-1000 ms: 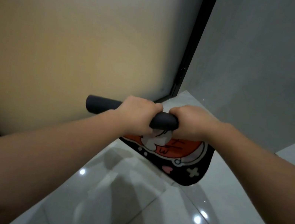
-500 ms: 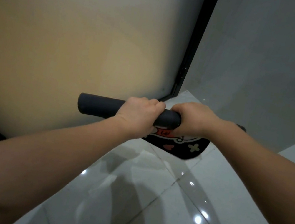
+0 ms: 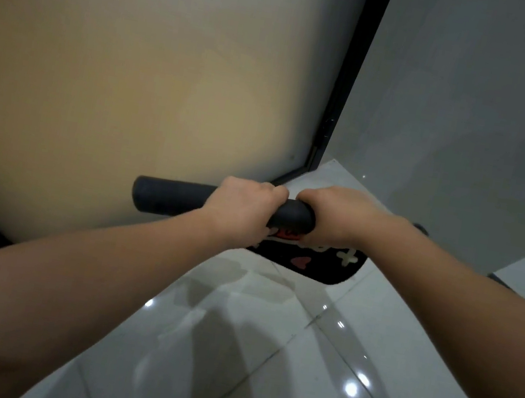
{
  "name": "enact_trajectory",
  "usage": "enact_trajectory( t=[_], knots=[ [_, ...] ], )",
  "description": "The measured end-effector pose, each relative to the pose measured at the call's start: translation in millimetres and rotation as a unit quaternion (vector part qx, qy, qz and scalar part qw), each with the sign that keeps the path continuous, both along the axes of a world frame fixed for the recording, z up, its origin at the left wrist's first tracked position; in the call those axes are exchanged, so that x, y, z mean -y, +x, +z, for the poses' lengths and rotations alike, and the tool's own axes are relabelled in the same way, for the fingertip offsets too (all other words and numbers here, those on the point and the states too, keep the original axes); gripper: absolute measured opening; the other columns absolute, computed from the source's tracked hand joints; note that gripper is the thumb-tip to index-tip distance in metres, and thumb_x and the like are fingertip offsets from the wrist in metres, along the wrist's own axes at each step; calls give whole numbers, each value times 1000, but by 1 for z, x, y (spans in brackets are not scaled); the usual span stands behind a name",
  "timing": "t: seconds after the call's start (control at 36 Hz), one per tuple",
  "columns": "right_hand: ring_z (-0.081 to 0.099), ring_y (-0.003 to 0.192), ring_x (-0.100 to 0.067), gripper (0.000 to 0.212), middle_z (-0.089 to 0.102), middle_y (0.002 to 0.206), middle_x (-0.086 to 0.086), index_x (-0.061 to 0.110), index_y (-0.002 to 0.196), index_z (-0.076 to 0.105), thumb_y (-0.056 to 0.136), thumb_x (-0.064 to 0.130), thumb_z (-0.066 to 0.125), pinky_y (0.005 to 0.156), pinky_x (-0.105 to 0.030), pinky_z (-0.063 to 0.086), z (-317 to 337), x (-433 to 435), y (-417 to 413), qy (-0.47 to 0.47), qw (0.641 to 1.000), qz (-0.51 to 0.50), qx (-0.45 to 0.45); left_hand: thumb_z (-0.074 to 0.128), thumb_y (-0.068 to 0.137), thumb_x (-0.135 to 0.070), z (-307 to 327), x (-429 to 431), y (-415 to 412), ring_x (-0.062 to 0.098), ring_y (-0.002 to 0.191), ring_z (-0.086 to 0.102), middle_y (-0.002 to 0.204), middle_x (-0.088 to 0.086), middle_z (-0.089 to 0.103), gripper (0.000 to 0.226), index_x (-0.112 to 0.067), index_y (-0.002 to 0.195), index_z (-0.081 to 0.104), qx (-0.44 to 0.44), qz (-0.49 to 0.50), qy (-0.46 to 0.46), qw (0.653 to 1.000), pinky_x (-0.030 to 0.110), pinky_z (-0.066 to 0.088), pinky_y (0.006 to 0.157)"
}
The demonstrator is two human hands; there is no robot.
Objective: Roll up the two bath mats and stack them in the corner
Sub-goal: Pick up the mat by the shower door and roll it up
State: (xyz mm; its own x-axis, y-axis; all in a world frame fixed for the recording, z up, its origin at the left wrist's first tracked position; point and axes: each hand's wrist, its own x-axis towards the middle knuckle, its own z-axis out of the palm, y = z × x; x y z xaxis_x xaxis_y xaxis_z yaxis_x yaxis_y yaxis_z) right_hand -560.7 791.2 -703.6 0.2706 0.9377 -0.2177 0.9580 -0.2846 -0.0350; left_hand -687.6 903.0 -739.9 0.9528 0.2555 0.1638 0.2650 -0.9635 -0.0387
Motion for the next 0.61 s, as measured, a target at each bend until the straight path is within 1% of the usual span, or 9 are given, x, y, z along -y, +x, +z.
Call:
enact_trajectory(
  t=[0.08, 0.14, 0.22, 0.28, 0.36, 0.42, 0.5, 0.56, 0.61],
  knots=[
    [59, 74, -19, 37, 62, 80, 6, 30, 91, 57, 63, 41, 79, 57, -28, 41, 5, -2, 1, -44, 997, -22, -65, 59, 81, -33, -3, 2, -2, 28, 96, 61, 109, 0, 61, 37, -21, 113, 46, 0, -2, 9, 1000, 35, 35, 64],
    [61, 75, -21, 31, 62, 78, 5, 30, 88, 57, 66, 42, 75, 58, -29, 44, 2, -2, 1, -22, 998, -16, -56, 60, 79, -36, -4, 1, -2, 27, 99, 60, 113, -1, 61, 44, -23, 118, 44, -1, 1, 4, 1000, 35, 39, 66],
    [62, 81, -27, 28, 63, 84, 1, 26, 92, 55, 74, 45, 66, 61, -30, 38, -3, 2, 1, 29, 998, 32, 50, 64, 72, -49, 0, -5, 1, 23, 106, 61, 119, -5, 62, 72, -28, 133, 33, -25, 16, -86, 996, 33, 45, 76],
    [62, 80, -28, 28, 63, 87, -1, 21, 94, 53, 74, 34, 67, 58, -32, 33, -10, 6, 4, 82, 983, 93, 137, 70, 65, -55, 7, -12, 3, 21, 104, 62, 115, -8, 64, 82, -30, 134, 33, -89, 38, -191, 977, 31, 47, 80],
    [59, 59, -29, 28, 61, 71, -4, 14, 85, 56, 64, 21, 73, 49, -31, 35, -22, 8, 7, 183, 943, 164, 226, 78, 62, -49, 8, -19, 2, 18, 91, 63, 101, -7, 66, 61, -30, 114, 53, -145, 55, -326, 933, 39, 52, 85],
    [58, 57, -30, 28, 61, 70, -6, 13, 85, 58, 63, 20, 74, 50, -32, 38, -24, 7, 5, 201, 939, 163, 225, 77, 61, -43, 4, -19, 0, 16, 83, 64, 90, -8, 68, 46, -31, 102, 57, -121, 57, -347, 928, 40, 54, 80],
    [61, 76, -29, 34, 62, 87, -3, 19, 98, 54, 68, 27, 69, 60, -35, 41, -18, 4, -2, 119, 973, 119, 160, 72, 65, -41, 1, -15, -3, 20, 84, 64, 90, -6, 67, 39, -29, 99, 57, -104, 57, -277, 953, 33, 51, 73],
    [60, 80, -25, 38, 61, 88, 2, 27, 98, 53, 65, 35, 71, 62, -31, 40, -11, 1, -4, 40, 995, 50, 72, 67, 70, -40, -3, -11, -4, 25, 90, 63, 96, -2, 66, 36, -27, 101, 53, -74, 34, -136, 987, 31, 43, 66],
    [58, 78, -21, 42, 61, 85, 6, 31, 98, 56, 63, 42, 76, 64, -30, 42, -7, -2, -3, -28, 999, -12, -25, 62, 75, -36, -7, -8, -6, 26, 92, 62, 100, -1, 64, 32, -25, 102, 49, -25, 3, -24, 999, 32, 36, 62]
  ],
)
